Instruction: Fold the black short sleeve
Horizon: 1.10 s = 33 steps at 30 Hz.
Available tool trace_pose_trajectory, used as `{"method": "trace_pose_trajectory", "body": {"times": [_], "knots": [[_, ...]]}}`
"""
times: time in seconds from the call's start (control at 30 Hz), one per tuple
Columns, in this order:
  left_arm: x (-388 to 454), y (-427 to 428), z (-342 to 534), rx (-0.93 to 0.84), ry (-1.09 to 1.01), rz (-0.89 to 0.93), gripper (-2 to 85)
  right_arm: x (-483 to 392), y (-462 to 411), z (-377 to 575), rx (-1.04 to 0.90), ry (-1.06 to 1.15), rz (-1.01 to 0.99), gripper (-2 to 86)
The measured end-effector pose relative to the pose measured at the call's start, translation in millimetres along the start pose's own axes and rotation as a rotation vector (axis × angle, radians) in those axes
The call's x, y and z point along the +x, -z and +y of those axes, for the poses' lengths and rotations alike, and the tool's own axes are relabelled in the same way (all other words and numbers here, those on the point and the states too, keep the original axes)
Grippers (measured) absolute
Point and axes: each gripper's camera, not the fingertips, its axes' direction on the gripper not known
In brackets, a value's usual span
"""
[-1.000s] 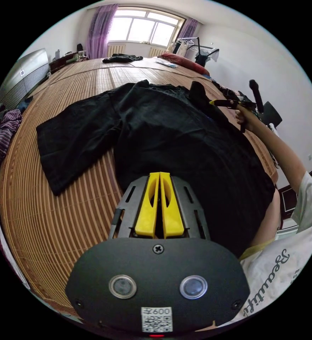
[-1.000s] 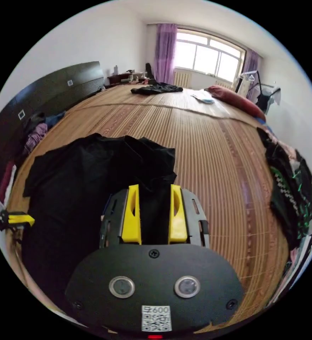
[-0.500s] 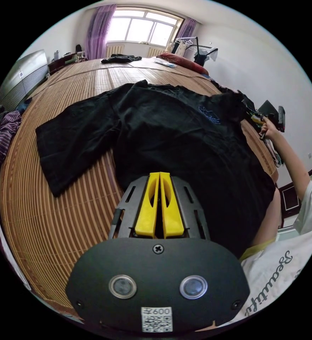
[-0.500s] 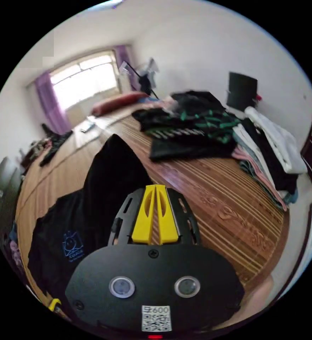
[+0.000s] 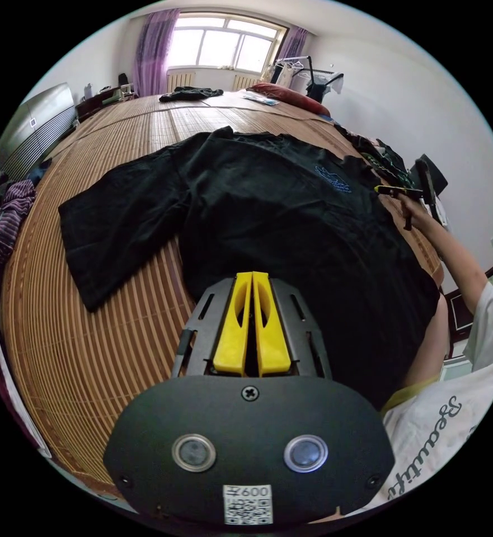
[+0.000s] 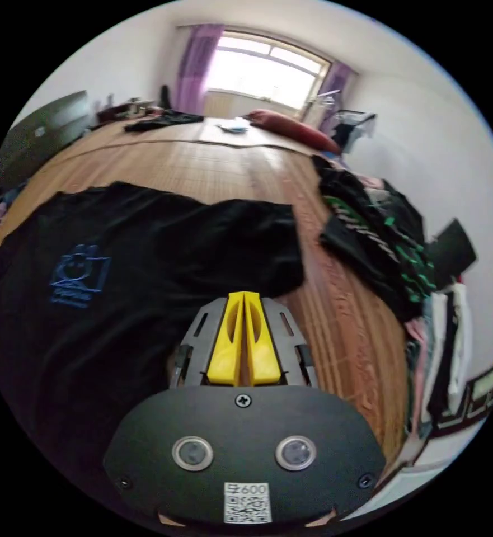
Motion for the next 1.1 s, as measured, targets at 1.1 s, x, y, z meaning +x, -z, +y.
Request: {"method": "trace_pose_trajectory", "body": {"times": [1.1], "knots": [[53, -295, 37, 0.003, -0.228, -0.44, 0.5, -113, 172, 121, 0.062, 0.072, -0.208, -0.4]]}}
